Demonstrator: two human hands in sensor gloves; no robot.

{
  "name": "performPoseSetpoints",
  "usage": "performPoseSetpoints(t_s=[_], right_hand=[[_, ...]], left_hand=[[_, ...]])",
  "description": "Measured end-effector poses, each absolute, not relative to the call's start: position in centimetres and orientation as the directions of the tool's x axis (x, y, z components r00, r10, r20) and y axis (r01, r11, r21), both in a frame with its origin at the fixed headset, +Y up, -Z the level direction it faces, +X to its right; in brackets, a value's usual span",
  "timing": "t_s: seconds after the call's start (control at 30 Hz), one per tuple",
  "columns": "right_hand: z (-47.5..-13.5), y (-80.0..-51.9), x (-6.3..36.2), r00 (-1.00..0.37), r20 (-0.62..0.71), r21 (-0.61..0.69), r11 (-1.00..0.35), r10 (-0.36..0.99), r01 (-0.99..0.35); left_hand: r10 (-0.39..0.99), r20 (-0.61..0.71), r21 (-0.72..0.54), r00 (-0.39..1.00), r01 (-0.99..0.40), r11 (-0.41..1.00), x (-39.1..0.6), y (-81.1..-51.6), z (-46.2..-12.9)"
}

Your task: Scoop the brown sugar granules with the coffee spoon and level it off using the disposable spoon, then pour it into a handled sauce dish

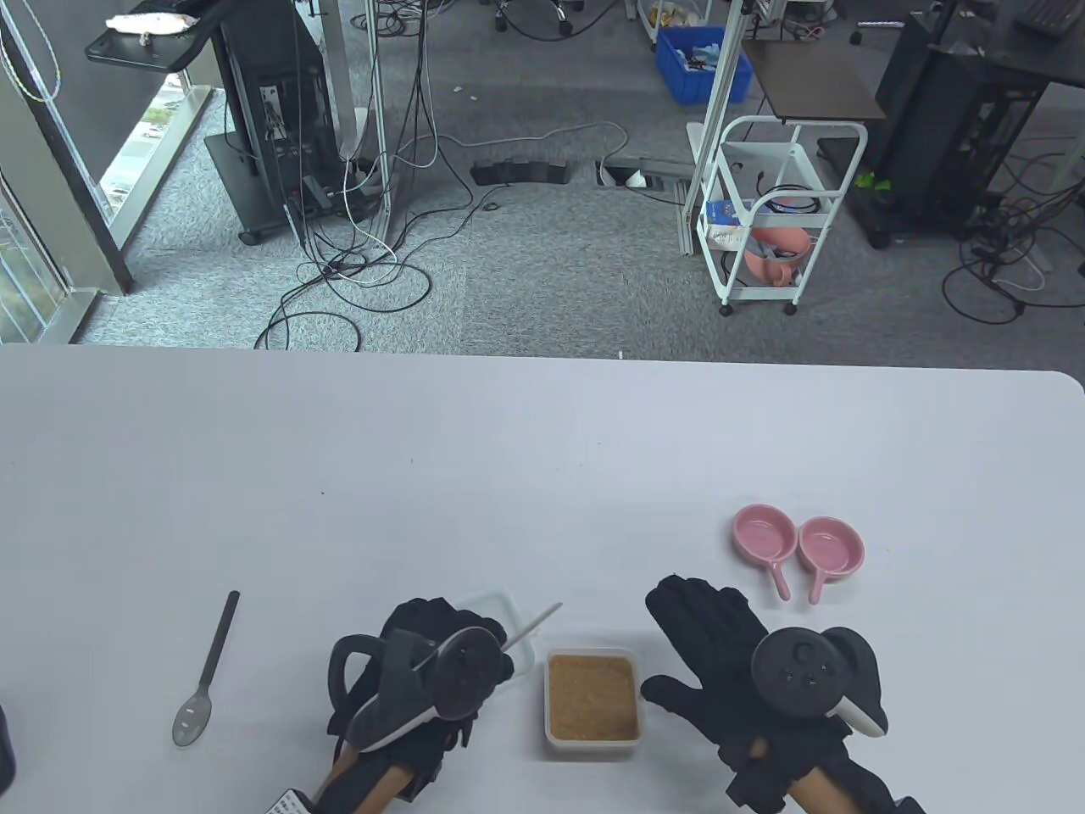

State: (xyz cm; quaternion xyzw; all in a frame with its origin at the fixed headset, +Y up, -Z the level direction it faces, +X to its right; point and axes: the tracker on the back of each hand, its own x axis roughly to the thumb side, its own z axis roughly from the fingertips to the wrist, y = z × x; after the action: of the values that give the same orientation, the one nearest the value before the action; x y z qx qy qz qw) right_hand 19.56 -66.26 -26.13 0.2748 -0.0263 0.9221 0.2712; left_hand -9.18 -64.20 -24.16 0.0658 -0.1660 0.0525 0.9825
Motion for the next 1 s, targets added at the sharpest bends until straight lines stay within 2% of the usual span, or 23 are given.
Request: performPoseSetpoints(t_s=[0.13,0.23,0.37,0.43,0.57,0.73,1.0], right_hand=[[-24.5,-65.5,17.5,-0.692,0.622,0.007,-0.887,0.365,-0.462],[-23.1,-65.3,15.3,-0.688,0.684,-0.044,-0.928,0.242,-0.37],[-22.1,-65.6,13.6,-0.695,0.711,-0.095,-0.964,0.108,-0.247],[-22.0,-65.6,13.3,-0.703,0.707,-0.133,-0.964,0.069,-0.229],[-22.2,-65.8,13.3,-0.704,0.698,-0.097,-0.957,0.131,-0.274],[-22.2,-65.8,13.2,-0.716,0.692,-0.14,-0.959,0.085,-0.248],[-22.9,-66.3,13.5,-0.685,0.704,-0.021,-0.958,0.189,-0.287]], left_hand=[[-0.019,0.414,0.167,0.91,-0.056,0.984,-6.7,-64.5,-22.8],[-0.053,0.47,0.191,0.881,-0.043,0.981,-5.1,-64.9,-21.8],[-0.106,0.5,0.228,0.859,-0.013,0.974,-4.1,-65.1,-21.1],[-0.106,0.509,0.24,0.854,-0.022,0.971,-4.0,-65.2,-20.9],[-0.077,0.522,0.245,0.85,-0.063,0.967,-3.9,-65.1,-20.7],[-0.077,0.536,0.257,0.841,-0.075,0.964,-3.7,-65.1,-20.5],[-0.078,0.548,0.251,0.833,-0.074,0.965,-3.7,-65.2,-20.4]])
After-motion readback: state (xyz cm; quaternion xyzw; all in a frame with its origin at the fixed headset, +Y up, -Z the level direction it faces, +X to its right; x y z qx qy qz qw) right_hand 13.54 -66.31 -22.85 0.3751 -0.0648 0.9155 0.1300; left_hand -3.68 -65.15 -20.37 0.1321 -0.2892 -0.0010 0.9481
